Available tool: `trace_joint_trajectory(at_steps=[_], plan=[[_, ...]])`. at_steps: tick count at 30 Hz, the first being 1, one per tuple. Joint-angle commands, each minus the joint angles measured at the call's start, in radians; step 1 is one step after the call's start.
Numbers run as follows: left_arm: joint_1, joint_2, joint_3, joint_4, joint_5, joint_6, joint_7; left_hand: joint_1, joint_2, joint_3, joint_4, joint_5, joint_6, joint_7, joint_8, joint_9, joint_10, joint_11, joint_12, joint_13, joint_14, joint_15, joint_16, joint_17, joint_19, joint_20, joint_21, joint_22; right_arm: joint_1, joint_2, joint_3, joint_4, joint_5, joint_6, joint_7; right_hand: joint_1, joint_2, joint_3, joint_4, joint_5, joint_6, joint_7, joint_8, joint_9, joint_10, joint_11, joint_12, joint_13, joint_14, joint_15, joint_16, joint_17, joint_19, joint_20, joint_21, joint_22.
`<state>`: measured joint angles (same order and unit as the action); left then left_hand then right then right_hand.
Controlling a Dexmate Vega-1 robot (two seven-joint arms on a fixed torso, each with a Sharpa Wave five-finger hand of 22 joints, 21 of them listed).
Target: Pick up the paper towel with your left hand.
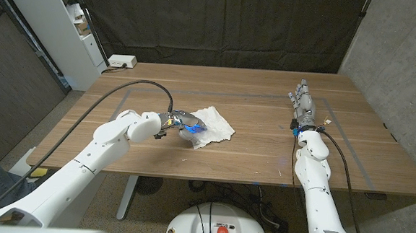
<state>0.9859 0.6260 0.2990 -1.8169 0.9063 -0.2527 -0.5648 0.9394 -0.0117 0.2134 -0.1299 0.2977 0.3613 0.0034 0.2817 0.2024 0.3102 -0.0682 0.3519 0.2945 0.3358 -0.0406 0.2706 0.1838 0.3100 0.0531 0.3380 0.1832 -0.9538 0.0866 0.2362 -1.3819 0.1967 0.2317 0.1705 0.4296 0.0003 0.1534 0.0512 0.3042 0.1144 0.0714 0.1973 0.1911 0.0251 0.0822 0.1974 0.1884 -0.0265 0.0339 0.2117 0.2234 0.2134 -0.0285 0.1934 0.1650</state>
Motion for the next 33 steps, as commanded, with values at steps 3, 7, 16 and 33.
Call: trace_joint_trajectory(at_steps=[3, 7, 16, 33], plan=[[0.015, -0.013, -0.003, -0.007, -0.018, 0.037, -0.016, 0.022, 0.017, -0.004, -0.003, -0.012, 0.033, 0.002, 0.011, 0.004, 0.032, -0.009, 0.01, 0.003, 0.047, -0.014, 0.016, 0.005, 0.054, 0.0, 0.018, 0.006, 0.007, -0.004, -0.001, 0.006, 0.0, -0.008, 0.012, -0.003, 0.002, -0.003, -0.001, 0.006, 0.006, -0.002, 0.002, 0.002, 0.005, 0.003, 0.004, 0.002, 0.003, 0.004, 0.003, 0.0, 0.003, 0.008, -0.001, 0.006], [0.018, -0.016, -0.004, -0.007, -0.021, 0.044, -0.011, 0.04, 0.033, 0.002, -0.007, -0.019, 0.054, -0.004, 0.016, 0.005, 0.053, -0.012, 0.014, 0.004, 0.074, -0.019, 0.023, 0.007, 0.079, -0.003, 0.025, 0.005, 0.01, -0.003, -0.001, 0.009, 0.001, -0.011, 0.014, -0.003, 0.002, -0.004, -0.001, 0.006, 0.007, -0.001, 0.002, 0.002, 0.005, 0.003, 0.004, 0.002, 0.003, 0.004, 0.003, 0.0, 0.003, 0.008, -0.001, 0.006], [0.022, -0.03, -0.007, -0.004, -0.03, 0.055, 0.013, 0.107, 0.076, 0.027, -0.023, -0.05, 0.138, -0.001, 0.037, 0.006, 0.131, -0.026, 0.032, 0.006, 0.166, -0.043, 0.046, 0.01, 0.156, -0.018, 0.05, 0.006, 0.016, -0.003, 0.003, 0.019, 0.001, -0.008, 0.015, -0.003, 0.003, -0.004, -0.001, 0.006, 0.006, -0.001, 0.002, 0.002, 0.007, 0.002, 0.004, 0.002, 0.004, 0.004, 0.004, 0.0, 0.004, 0.008, 0.0, 0.006], [0.047, -0.052, -0.021, -0.024, -0.026, 0.108, 0.052, 0.202, 0.121, 0.082, -0.036, -0.105, 0.272, -0.012, 0.068, 0.008, 0.273, -0.024, 0.061, 0.013, 0.386, -0.103, 0.095, 0.009, 0.312, -0.053, 0.115, 0.01, 0.029, -0.003, 0.005, 0.04, 0.002, -0.008, 0.025, -0.003, 0.004, -0.005, -0.002, 0.006, 0.007, 0.001, 0.002, 0.002, 0.007, 0.003, 0.003, 0.003, 0.005, 0.004, 0.003, 0.0, 0.005, 0.008, 0.0, 0.006]])
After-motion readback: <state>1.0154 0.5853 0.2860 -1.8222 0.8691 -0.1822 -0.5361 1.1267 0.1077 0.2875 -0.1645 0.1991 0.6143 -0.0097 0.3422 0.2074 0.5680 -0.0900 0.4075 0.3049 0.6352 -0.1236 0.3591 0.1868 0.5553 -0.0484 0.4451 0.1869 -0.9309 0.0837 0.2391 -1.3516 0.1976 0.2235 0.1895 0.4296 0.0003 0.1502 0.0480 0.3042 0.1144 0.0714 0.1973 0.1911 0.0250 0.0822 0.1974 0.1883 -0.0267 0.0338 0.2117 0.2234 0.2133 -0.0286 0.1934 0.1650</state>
